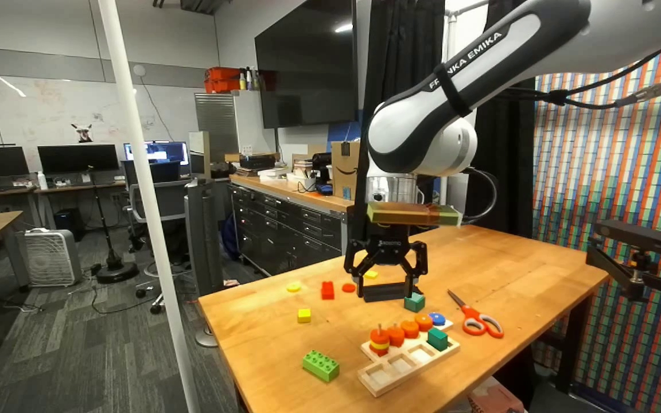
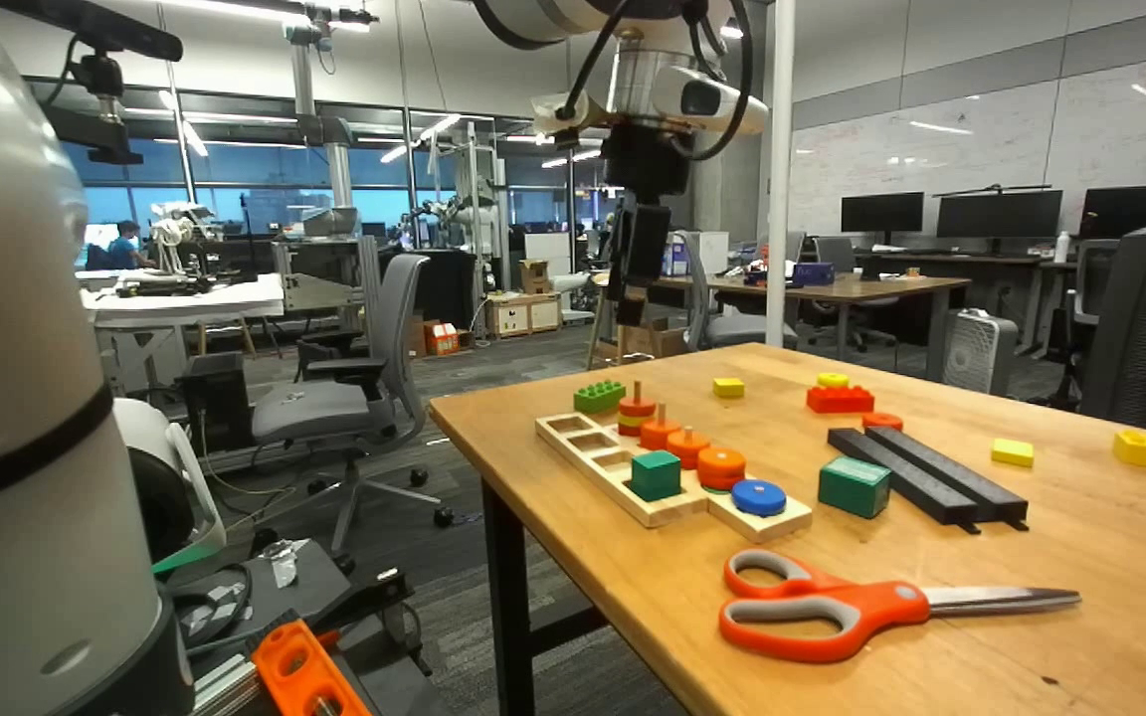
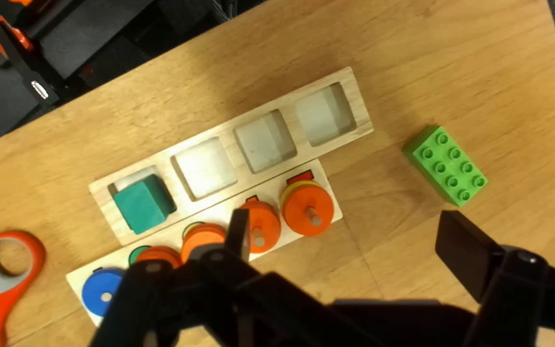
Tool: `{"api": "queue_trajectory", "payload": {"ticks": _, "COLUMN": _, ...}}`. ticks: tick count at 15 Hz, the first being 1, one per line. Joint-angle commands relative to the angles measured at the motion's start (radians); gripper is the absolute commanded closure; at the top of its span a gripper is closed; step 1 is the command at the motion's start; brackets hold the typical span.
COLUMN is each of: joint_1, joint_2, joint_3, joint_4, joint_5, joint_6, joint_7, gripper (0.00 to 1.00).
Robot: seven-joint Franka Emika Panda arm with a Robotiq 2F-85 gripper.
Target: Move the green block on the wooden pallet to the right
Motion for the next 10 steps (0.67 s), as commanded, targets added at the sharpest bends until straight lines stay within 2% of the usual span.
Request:
{"api": "queue_trajectory", "payload": {"ticks": 1, "joint_1": -0.013, "joint_2": -0.051, "joint_3": -0.024, "joint_4": -0.073, "joint_5": 0.037, "joint_6": 0.054, "joint_7": -0.001, "gripper": 0.0}}
{"api": "queue_trajectory", "payload": {"ticks": 10, "joint_1": -0.016, "joint_2": -0.117, "joint_3": -0.076, "joint_4": -0.159, "joint_5": 0.014, "joint_6": -0.048, "joint_7": -0.247, "gripper": 0.0}}
